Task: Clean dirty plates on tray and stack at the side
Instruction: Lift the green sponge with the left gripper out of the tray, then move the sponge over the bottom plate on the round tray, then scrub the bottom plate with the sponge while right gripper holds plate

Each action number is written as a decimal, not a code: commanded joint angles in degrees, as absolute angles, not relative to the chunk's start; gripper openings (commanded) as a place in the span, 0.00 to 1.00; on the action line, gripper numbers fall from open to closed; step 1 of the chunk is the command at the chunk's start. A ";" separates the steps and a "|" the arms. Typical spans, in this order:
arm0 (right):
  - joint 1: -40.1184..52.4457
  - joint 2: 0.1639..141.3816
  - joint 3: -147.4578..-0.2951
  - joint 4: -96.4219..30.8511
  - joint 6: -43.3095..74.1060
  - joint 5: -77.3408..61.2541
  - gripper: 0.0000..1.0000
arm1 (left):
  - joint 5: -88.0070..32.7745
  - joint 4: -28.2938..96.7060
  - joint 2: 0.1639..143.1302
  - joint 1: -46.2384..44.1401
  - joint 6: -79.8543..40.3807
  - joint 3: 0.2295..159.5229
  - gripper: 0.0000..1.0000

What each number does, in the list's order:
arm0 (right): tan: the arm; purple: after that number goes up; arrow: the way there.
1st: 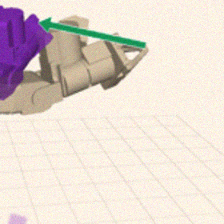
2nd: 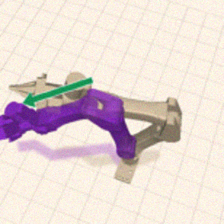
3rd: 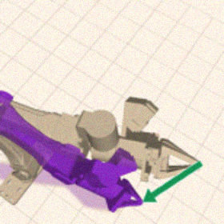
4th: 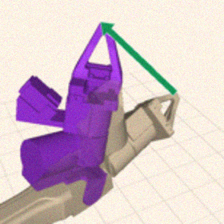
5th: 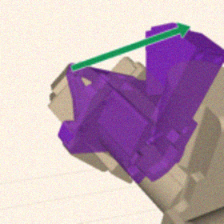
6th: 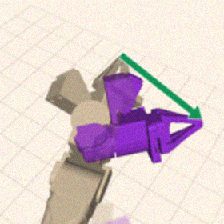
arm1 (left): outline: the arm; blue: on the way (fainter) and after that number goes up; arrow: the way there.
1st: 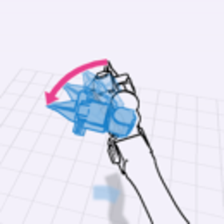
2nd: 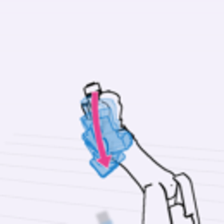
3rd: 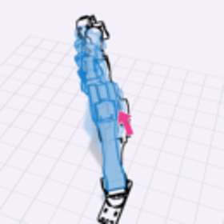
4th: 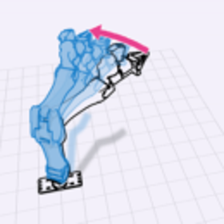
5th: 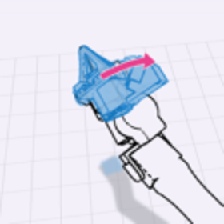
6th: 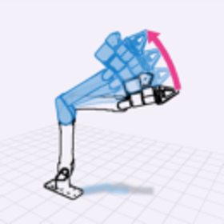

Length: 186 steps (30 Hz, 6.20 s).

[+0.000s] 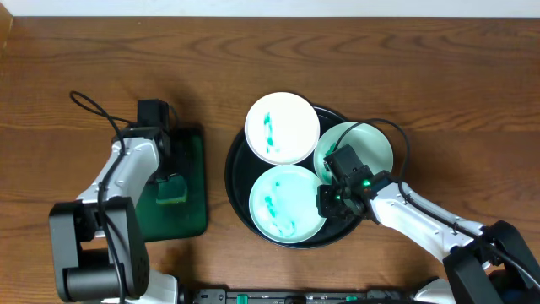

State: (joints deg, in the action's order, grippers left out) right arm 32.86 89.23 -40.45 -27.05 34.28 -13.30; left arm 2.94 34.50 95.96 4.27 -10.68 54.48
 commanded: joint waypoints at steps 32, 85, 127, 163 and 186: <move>33.87 92.31 -37.34 -29.47 34.20 -14.02 0.11 | 1.48 44.93 65.76 4.14 -12.03 55.42 0.07; 33.85 92.31 -37.34 -29.32 32.93 -15.70 0.04 | -1.50 36.38 63.68 4.14 -4.54 54.98 0.07; 33.85 92.31 -37.34 -27.81 33.41 -15.05 0.01 | -39.86 44.69 81.73 -7.40 -6.98 54.65 0.07; 33.85 92.31 -37.34 -28.29 35.81 -14.83 0.01 | 6.17 33.82 105.45 -35.44 -25.32 54.68 0.07; 33.85 92.31 -37.34 -30.65 35.97 -14.83 0.01 | 2.35 43.27 105.45 -35.46 -23.44 54.87 0.07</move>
State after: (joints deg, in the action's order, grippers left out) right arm 32.86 89.84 -40.23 -27.49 37.08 -17.39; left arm 6.39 39.68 101.86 -37.95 -25.76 58.33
